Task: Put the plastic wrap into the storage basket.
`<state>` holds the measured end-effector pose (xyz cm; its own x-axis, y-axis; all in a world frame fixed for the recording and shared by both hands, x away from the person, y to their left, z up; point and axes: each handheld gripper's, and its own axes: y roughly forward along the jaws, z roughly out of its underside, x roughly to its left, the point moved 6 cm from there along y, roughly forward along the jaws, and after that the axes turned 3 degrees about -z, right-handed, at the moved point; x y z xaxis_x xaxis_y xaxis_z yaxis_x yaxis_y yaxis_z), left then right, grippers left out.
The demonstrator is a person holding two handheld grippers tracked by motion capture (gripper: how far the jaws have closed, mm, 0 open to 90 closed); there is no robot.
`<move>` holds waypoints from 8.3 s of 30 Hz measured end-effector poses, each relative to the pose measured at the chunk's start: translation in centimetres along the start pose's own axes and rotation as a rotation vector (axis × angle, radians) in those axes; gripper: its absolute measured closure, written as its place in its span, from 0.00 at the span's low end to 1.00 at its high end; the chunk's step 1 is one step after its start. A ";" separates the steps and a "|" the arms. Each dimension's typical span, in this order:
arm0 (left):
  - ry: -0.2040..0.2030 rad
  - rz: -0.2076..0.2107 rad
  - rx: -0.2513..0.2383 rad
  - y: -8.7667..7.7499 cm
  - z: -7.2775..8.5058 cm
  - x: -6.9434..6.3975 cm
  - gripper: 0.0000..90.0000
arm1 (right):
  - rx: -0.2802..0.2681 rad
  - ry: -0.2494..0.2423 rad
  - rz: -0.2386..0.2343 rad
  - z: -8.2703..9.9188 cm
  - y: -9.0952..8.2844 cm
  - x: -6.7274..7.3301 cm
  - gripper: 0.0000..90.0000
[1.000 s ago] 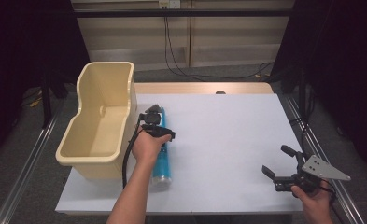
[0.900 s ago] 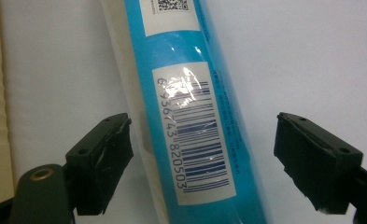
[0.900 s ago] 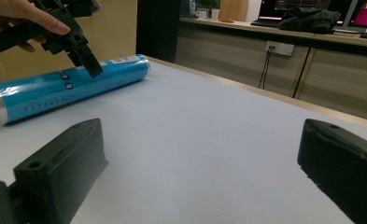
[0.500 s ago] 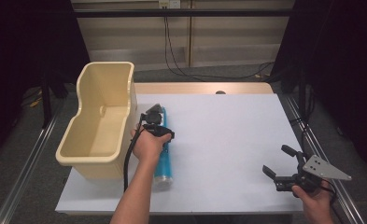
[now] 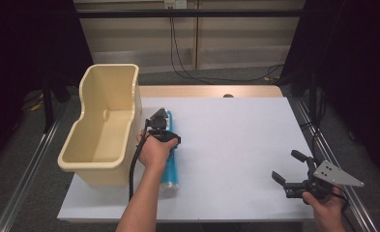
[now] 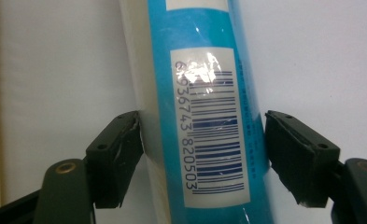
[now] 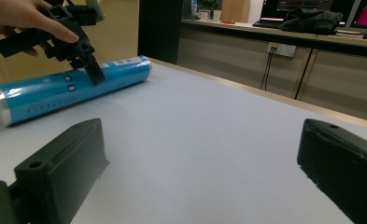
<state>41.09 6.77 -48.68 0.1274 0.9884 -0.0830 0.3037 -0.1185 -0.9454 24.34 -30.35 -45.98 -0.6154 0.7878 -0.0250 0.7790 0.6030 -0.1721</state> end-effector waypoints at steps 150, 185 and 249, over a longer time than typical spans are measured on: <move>-0.047 -0.017 0.046 -19.3 -3.7 2.9 0.36 | -0.016 -0.005 -0.015 -0.4 0.1 0.3 0.01; -0.097 -0.108 0.017 -20.5 -1.1 10.7 0.36 | -0.001 -0.012 -0.026 -0.2 0.4 0.7 0.01; 0.134 0.157 0.031 -12.4 -0.5 -1.4 0.19 | 0.016 -0.035 -0.041 -0.1 0.7 1.0 0.01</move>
<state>37.60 6.86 -36.66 0.2960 0.9361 -0.1898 0.2408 -0.2655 -0.9336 24.28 -29.14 -45.99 -0.6506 0.7576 -0.0525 0.7514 0.6321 -0.1892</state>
